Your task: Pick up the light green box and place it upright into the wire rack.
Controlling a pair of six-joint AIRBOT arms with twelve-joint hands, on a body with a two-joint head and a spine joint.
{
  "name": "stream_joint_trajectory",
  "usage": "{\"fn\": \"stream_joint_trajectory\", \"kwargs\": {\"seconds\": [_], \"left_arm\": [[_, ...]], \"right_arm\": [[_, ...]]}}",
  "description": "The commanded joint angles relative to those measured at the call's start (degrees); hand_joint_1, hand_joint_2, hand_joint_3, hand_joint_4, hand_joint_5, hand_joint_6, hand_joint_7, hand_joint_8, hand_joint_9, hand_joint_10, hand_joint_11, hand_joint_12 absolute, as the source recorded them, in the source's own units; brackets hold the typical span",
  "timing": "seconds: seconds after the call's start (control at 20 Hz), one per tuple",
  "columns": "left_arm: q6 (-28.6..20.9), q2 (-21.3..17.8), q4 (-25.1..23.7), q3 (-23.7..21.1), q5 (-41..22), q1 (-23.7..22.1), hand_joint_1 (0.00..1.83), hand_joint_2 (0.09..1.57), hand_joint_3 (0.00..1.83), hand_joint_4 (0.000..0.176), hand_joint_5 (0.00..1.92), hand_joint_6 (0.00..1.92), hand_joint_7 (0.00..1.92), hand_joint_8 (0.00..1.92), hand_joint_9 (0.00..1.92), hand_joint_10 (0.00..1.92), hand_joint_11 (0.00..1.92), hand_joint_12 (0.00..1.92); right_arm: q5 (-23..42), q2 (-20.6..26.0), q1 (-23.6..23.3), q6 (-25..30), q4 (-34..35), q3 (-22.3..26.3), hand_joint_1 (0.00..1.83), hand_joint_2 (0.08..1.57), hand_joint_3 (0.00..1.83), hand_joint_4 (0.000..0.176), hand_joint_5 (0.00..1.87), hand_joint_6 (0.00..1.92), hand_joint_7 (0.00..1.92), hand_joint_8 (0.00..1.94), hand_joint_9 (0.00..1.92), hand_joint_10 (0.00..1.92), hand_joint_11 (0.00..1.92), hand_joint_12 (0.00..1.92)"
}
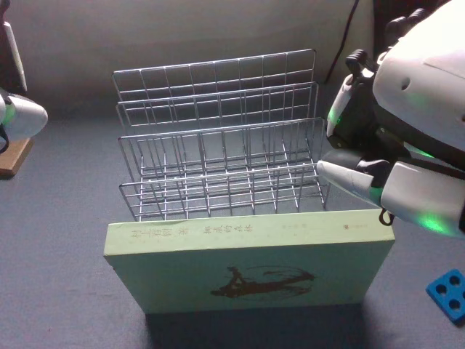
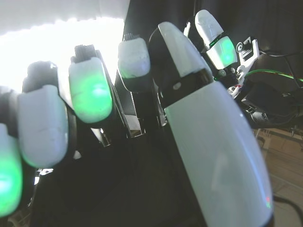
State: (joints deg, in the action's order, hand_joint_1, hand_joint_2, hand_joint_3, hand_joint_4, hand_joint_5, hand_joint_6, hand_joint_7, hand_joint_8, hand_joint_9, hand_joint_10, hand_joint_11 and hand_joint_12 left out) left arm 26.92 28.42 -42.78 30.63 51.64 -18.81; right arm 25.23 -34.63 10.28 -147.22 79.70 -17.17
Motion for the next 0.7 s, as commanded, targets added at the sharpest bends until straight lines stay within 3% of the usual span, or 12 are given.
{"fn": "stream_joint_trajectory", "kwargs": {"seconds": [0.0, 0.1, 0.2, 0.65], "left_arm": [[0.2, 0.2, -3.2, -0.3, -3.8, -0.9, 0.14, 0.99, 0.14, 0.038, 0.17, 0.06, 0.17, 0.04, 0.13, 0.06, 0.00, 0.76], [0.2, 0.2, -3.2, -0.3, -3.8, -1.0, 0.14, 0.99, 0.14, 0.038, 0.17, 0.06, 0.17, 0.04, 0.13, 0.06, 0.00, 0.76], [0.2, 0.2, -3.2, -0.2, -3.8, -1.0, 0.12, 1.06, 0.02, 0.031, 0.19, 0.01, 0.18, 0.00, 0.14, 0.01, 0.00, 0.75], [1.3, 0.2, -3.3, -0.1, -2.7, -1.0, 0.09, 1.09, 0.00, 0.026, 0.19, 0.00, 0.18, 0.00, 0.15, 0.00, 0.00, 0.72]], "right_arm": [[1.3, 0.0, -0.4, 0.1, -2.4, 0.2, 0.13, 0.86, 0.17, 0.000, 0.00, 0.00, 0.00, 0.02, 0.00, 0.00, 0.00, 0.33], [1.3, 0.0, -0.4, 0.1, -2.4, 0.2, 0.13, 0.86, 0.17, 0.000, 0.00, 0.00, 0.00, 0.02, 0.00, 0.00, 0.00, 0.33], [1.3, 0.0, -0.4, 0.1, -2.4, 0.2, 0.13, 0.93, 0.05, 0.000, 0.00, 0.00, 0.00, 0.00, 0.00, 0.00, 0.00, 0.30], [1.6, -0.1, -0.1, 0.2, -2.0, 0.2, 0.16, 0.92, 0.02, 0.000, 0.00, 0.00, 0.00, 0.00, 0.00, 0.00, 0.00, 0.30]]}}
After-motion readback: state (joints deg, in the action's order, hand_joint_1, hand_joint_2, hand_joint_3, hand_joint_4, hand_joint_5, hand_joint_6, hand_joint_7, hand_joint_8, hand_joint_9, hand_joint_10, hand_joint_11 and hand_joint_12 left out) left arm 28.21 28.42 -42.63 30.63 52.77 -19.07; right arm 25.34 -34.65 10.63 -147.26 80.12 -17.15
